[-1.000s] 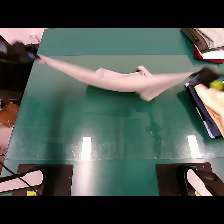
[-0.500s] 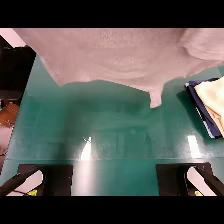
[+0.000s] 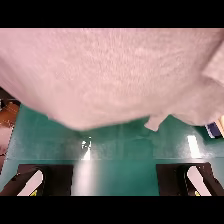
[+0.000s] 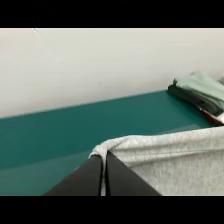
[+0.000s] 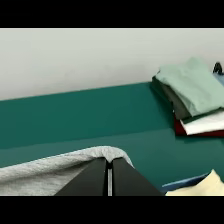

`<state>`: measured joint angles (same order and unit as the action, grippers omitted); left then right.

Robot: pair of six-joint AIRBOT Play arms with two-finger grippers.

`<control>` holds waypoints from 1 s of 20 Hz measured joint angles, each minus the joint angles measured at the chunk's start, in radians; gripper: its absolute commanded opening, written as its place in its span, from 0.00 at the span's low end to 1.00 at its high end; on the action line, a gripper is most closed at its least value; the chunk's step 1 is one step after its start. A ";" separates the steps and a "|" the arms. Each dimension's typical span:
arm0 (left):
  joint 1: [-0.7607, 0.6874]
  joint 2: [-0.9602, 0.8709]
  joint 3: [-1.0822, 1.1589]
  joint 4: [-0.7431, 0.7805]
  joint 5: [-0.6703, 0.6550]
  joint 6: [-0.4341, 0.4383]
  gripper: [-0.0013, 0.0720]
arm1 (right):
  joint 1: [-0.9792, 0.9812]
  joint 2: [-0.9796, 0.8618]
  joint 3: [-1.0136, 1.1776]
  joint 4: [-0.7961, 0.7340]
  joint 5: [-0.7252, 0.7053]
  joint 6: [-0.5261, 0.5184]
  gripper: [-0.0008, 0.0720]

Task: Fold the shirts.

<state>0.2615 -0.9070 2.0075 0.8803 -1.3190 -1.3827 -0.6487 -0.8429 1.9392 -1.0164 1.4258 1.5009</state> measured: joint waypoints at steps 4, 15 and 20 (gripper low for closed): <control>0.000 -0.097 -0.238 0.026 -0.064 -0.003 0.05 | 0.099 -0.167 -0.020 -0.024 0.104 0.040 0.03; 0.000 -0.638 -0.437 -0.063 0.118 0.099 0.05 | 0.516 -0.821 -0.027 -0.252 -0.092 0.123 0.03; -0.021 -0.743 -0.437 -0.143 0.391 0.205 0.05 | 0.564 -0.959 -0.027 -0.261 -0.360 0.145 0.03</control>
<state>0.2409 -1.6497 1.5707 0.7372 -0.9279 -1.1774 -0.0849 -1.8019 1.9121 -1.2778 1.0653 1.6459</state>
